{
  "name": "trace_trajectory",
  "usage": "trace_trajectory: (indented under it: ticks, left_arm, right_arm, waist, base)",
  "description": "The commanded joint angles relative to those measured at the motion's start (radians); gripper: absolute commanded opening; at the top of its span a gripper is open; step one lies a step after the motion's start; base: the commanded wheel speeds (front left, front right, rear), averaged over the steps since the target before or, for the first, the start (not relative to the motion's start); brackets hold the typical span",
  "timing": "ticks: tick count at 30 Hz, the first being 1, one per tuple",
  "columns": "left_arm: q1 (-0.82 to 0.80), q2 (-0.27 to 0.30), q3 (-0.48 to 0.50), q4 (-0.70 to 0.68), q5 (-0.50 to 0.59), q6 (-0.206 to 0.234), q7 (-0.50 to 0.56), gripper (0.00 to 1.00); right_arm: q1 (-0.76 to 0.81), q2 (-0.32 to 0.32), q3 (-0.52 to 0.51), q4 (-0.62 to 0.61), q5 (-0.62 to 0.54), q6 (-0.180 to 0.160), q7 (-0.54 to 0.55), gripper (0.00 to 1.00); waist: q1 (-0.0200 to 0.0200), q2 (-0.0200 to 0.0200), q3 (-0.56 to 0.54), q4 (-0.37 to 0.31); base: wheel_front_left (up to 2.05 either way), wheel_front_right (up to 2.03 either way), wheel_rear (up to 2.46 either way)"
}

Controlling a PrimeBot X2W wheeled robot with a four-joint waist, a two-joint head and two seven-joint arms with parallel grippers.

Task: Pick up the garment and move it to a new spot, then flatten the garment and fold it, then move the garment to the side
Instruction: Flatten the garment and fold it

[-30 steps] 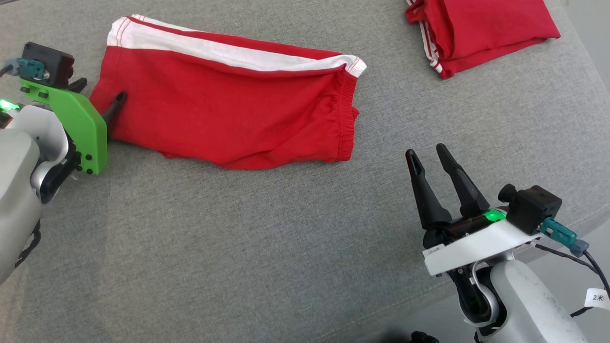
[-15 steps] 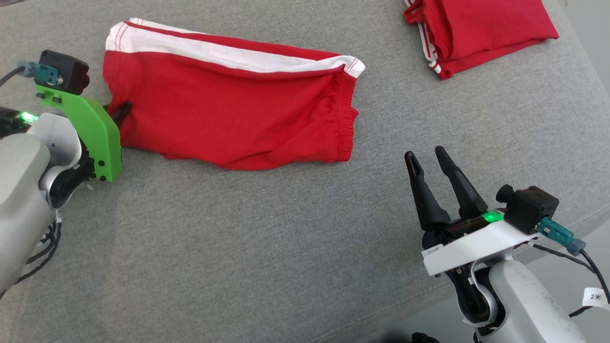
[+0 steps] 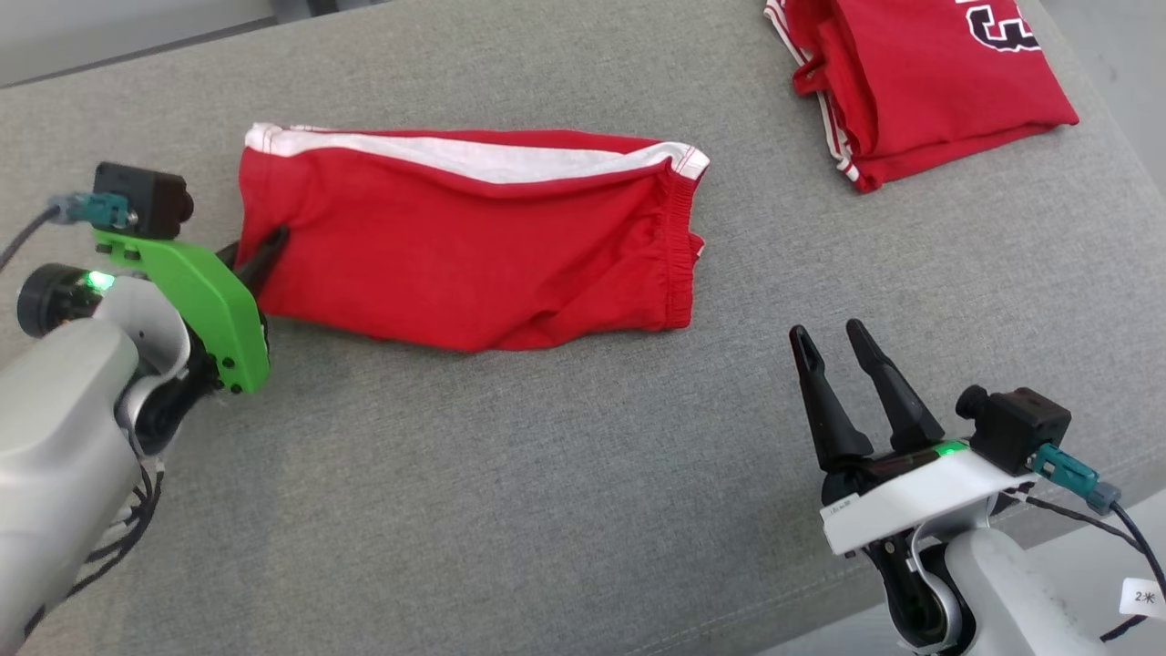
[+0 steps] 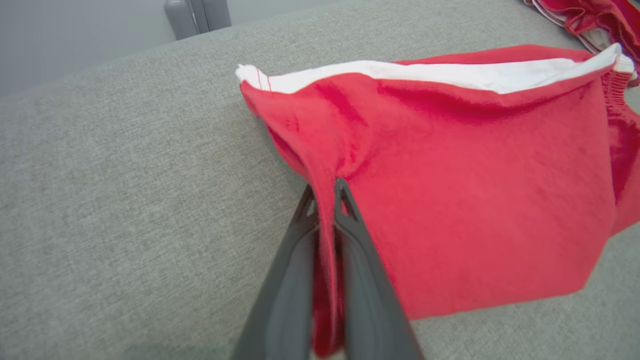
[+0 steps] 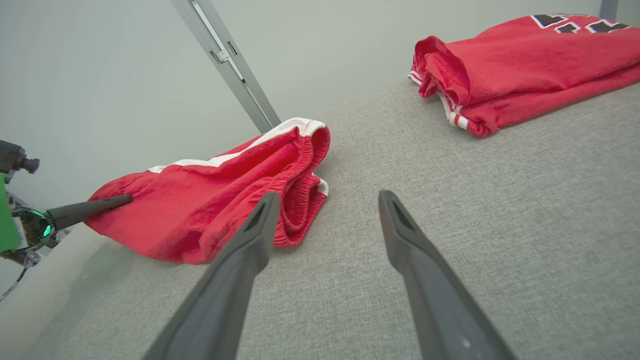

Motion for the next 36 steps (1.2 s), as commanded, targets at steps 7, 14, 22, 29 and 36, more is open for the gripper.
trace_trajectory:
  ticks: [7, 14, 22, 29, 36]
  left_arm:
    - [0.124, 0.001, -0.011, -0.034, -0.037, 0.001, -0.077, 0.00]
    - [0.215, -0.012, -0.017, -0.066, -0.051, 0.012, -0.131, 0.00]
    - [0.295, -0.044, -0.022, -0.060, -0.033, 0.064, -0.202, 0.43]
    - [0.305, -0.088, 0.045, -0.008, 0.041, 0.122, -0.275, 1.00]
    - [0.389, -0.113, 0.346, -0.099, 0.252, 0.176, -0.276, 1.00]
  right_arm:
    - [0.075, -0.004, -0.032, 0.013, 0.005, 0.000, -0.005, 1.00]
    - [0.128, -0.003, -0.063, 0.014, 0.008, 0.000, 0.004, 1.00]
    - [0.147, 0.001, -0.086, 0.002, -0.010, 0.000, 0.030, 1.00]
    - [0.144, 0.005, -0.103, -0.003, -0.027, 0.000, 0.039, 1.00]
    - [0.135, 0.011, -0.118, -0.006, -0.046, 0.000, 0.033, 1.00]
  waist:
    - [0.0000, 0.0000, -0.097, 0.077]
    - [0.0000, 0.0000, -0.126, 0.112]
    - [0.0000, 0.0000, -0.131, 0.124]
    - [0.0000, 0.0000, -0.157, 0.142]
    - [0.0000, 0.0000, -0.182, 0.171]
  base:
    - [0.00, 0.00, 0.00]
    - [0.00, 0.00, 0.00]
    - [0.00, 0.00, 0.00]
    - [0.00, 0.00, 0.00]
    - [0.00, 0.00, 0.00]
